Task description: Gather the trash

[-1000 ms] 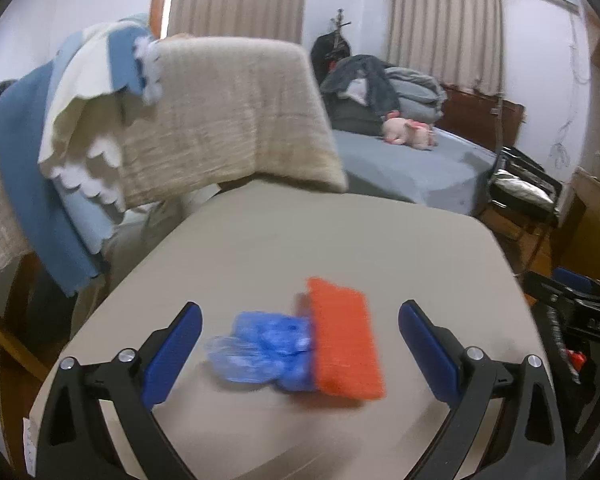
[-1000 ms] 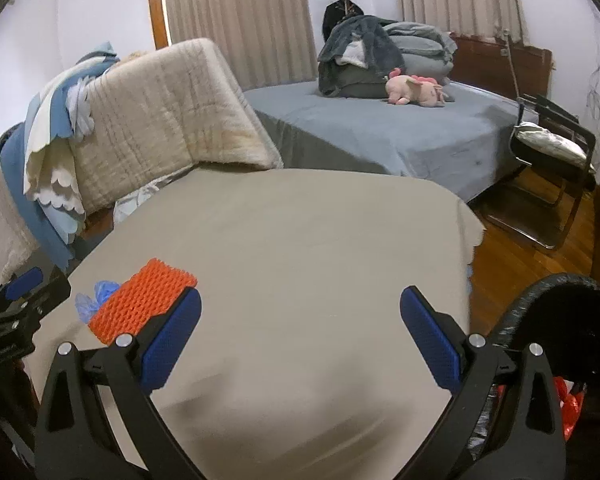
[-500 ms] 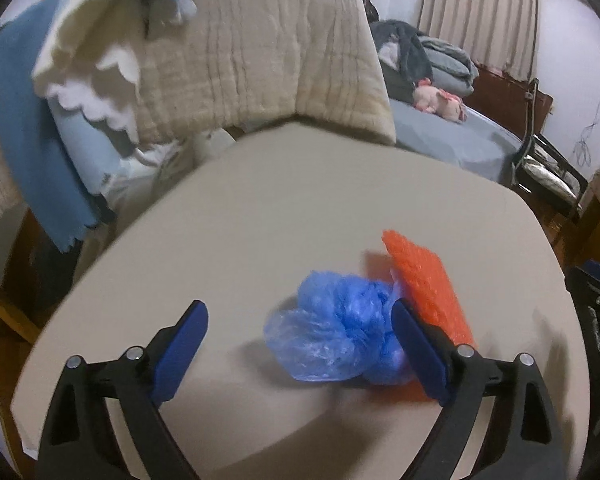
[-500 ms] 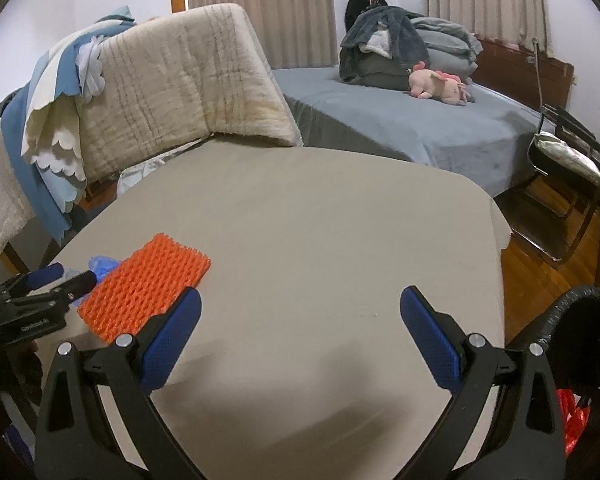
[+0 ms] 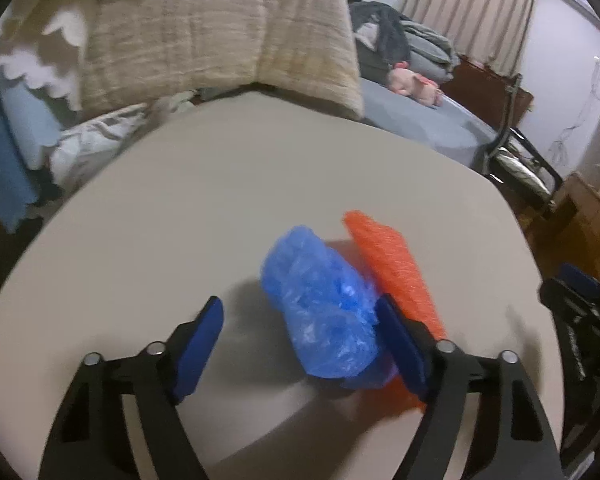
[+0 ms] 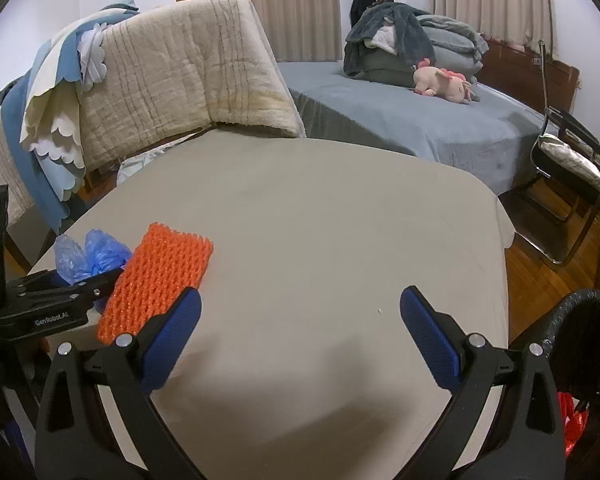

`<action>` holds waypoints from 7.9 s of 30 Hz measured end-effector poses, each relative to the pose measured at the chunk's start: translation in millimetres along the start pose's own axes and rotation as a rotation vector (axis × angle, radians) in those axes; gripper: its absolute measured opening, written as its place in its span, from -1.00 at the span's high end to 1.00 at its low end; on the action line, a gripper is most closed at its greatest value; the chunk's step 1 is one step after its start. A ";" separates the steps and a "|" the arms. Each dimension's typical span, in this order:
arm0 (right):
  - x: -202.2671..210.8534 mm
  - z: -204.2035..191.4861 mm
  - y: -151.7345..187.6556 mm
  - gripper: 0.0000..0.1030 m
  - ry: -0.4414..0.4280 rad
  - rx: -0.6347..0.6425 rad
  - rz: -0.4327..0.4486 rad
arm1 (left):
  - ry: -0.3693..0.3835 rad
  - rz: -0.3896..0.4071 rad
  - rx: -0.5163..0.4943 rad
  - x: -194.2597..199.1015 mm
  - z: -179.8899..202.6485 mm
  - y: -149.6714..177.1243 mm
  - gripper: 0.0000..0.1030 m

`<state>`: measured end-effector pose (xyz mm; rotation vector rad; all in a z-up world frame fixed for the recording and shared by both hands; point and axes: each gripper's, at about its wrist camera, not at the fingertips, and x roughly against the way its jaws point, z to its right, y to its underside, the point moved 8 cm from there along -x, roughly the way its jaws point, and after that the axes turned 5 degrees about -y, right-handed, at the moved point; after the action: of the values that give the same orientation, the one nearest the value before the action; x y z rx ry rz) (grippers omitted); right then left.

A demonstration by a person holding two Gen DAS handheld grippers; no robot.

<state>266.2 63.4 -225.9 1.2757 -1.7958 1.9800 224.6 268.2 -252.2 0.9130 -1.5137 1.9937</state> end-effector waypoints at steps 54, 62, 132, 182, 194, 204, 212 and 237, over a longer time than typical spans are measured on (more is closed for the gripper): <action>-30.1 -94.2 1.6 0.80 -0.227 0.072 -0.104 | -0.104 0.123 -0.017 60.6 -24.2 -8.2 0.44; 12.7 -65.6 -23.5 0.80 -0.200 0.047 -0.019 | -0.084 0.158 -0.061 82.8 17.3 -20.3 0.44; 253.2 285.5 107.9 0.80 0.356 -0.318 0.111 | 0.460 0.098 -0.572 98.7 443.7 68.4 0.44; 297.3 213.6 68.6 -0.90 0.252 -0.283 0.167 | 0.288 0.177 -0.421 152.2 357.3 25.0 -0.88; 315.2 189.8 53.9 -0.89 0.240 -0.242 0.194 | 0.269 0.239 -0.402 187.7 343.9 16.1 -0.88; 325.6 176.6 46.3 -0.89 0.242 -0.213 0.221 | 0.275 0.271 -0.382 206.5 338.1 11.6 -0.88; 327.5 168.6 43.8 -0.89 0.240 -0.199 0.231 | 0.275 0.296 -0.378 217.6 334.9 8.5 -0.88; 327.8 163.9 42.2 -0.89 0.236 -0.192 0.236 | 0.275 0.301 -0.373 221.9 331.5 7.6 -0.88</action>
<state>113.3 -222.5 -49.8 0.7690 -2.0317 1.9167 145.3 -57.5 -35.8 0.2606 -1.8528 1.8415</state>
